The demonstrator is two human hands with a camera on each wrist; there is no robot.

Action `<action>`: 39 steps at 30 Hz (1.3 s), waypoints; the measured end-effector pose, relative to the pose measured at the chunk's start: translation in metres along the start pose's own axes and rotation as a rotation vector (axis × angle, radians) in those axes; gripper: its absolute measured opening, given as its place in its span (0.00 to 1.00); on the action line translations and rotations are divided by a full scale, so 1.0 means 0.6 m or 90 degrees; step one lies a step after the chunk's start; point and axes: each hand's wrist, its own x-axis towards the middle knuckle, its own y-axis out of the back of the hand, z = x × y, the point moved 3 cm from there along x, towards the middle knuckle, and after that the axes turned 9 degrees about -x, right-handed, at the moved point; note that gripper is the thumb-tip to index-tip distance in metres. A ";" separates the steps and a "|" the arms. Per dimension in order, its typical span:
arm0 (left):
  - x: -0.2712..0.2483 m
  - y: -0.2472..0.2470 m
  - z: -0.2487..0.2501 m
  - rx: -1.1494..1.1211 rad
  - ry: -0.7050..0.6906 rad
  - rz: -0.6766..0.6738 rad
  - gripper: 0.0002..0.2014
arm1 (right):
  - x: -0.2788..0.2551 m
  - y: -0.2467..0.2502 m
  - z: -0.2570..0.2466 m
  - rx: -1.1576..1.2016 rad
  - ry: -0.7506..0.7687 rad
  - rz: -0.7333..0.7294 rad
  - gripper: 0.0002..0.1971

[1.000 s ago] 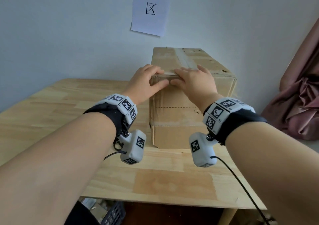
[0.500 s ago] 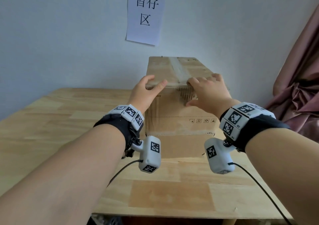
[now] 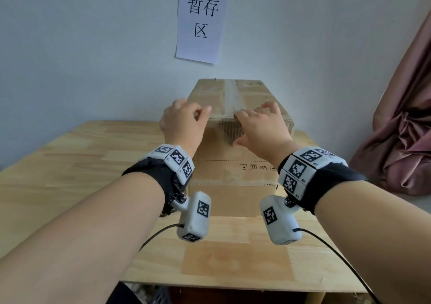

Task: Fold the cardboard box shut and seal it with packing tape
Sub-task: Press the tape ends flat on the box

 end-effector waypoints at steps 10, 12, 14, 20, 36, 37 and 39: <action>0.021 -0.048 0.043 0.162 -0.305 -0.156 0.24 | -0.027 -0.009 0.046 0.054 -0.071 0.022 0.30; 0.016 -0.052 0.041 0.196 -0.321 -0.144 0.27 | -0.029 -0.013 0.054 0.057 -0.072 0.023 0.28; 0.014 -0.055 0.040 0.225 -0.324 -0.156 0.26 | -0.030 -0.018 0.058 0.074 -0.075 0.027 0.28; 0.021 -0.056 0.046 0.254 -0.321 -0.214 0.27 | -0.037 -0.023 0.066 0.149 -0.109 0.069 0.34; 0.011 -0.097 0.072 0.325 -0.375 -0.192 0.29 | -0.071 -0.066 0.116 0.328 -0.225 0.016 0.41; 0.011 -0.098 0.074 0.331 -0.370 -0.203 0.30 | -0.075 -0.068 0.114 0.354 -0.227 0.021 0.41; 0.009 -0.100 0.077 0.356 -0.366 -0.220 0.32 | -0.083 -0.070 0.111 0.406 -0.239 0.038 0.39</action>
